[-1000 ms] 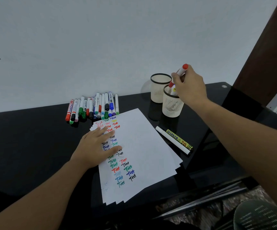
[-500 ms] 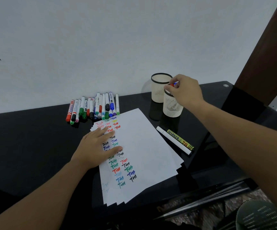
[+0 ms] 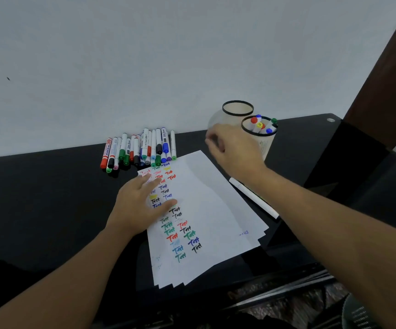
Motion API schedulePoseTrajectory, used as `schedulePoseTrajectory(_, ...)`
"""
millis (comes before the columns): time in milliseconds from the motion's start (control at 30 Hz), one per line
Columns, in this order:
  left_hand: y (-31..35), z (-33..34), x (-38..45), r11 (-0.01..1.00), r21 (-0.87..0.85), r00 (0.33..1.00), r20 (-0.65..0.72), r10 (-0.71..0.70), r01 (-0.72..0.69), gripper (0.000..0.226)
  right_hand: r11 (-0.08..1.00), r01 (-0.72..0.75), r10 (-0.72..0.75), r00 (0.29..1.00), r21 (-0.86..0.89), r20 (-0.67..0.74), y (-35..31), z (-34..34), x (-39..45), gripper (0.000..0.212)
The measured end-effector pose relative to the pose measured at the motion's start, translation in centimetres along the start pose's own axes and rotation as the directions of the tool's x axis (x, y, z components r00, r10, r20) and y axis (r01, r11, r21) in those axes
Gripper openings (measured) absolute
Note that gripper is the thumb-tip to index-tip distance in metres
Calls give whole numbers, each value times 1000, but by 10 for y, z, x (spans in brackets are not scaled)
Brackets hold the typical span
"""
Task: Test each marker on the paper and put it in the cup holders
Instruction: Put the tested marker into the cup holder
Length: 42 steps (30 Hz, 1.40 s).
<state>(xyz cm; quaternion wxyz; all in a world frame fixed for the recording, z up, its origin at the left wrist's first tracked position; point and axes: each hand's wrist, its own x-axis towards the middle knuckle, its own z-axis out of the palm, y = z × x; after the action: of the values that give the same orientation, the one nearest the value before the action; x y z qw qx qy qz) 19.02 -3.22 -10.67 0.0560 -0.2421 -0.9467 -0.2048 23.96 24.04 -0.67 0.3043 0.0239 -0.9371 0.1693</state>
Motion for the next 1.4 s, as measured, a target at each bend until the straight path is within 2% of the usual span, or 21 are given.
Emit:
schedulePoseTrajectory(67,-2,1,-2,999,-34,998,-60,-21,19,93,1000,25,-23,981,-11,193,-4,23,-2,17)
schedulePoseTrajectory(167,-3,2,-1,999,-44,997,-71,-33,30,82,999,-51,52,919,-13,391,-4,56,-2,35)
schedulePoseTrajectory(267,-5,3,2,997,-68,996,-80,-31,26,75,997,-57,76,859,-54,506,-2,81,5,48)
schedulePoseTrajectory(367,-6,5,3,995,-91,995,-90,-36,28,72,990,-20,95,823,-138,561,-3,101,17,54)
schedulePoseTrajectory(633,-12,10,6,996,-92,994,-111,-21,10,73,968,38,124,786,-247,606,-5,135,43,55)
schedulePoseTrajectory(800,-13,11,7,996,-85,994,-104,-18,9,75,975,17,101,854,-223,510,-6,133,40,45)
schedulePoseTrajectory(867,-14,11,7,997,-81,994,-104,-16,8,74,975,10,99,872,-220,479,-5,130,39,47)
schedulePoseTrajectory(933,-13,11,7,997,-78,995,-98,-18,10,74,969,53,79,860,-242,504,-4,128,39,58)
schedulePoseTrajectory(1067,-13,11,7,996,-85,994,-106,-18,9,73,931,189,25,819,-312,573,-4,123,42,61)
schedulePoseTrajectory(1267,-13,10,7,997,-82,994,-105,-15,7,77,827,426,-193,828,-367,526,-5,111,42,51)
schedulePoseTrajectory(1333,-12,10,7,997,-80,995,-97,-17,9,79,768,497,-278,827,-403,489,-2,106,41,49)
schedulePoseTrajectory(1400,-12,9,7,997,-75,995,-99,-20,13,82,762,517,-354,836,-389,418,-1,100,39,44)
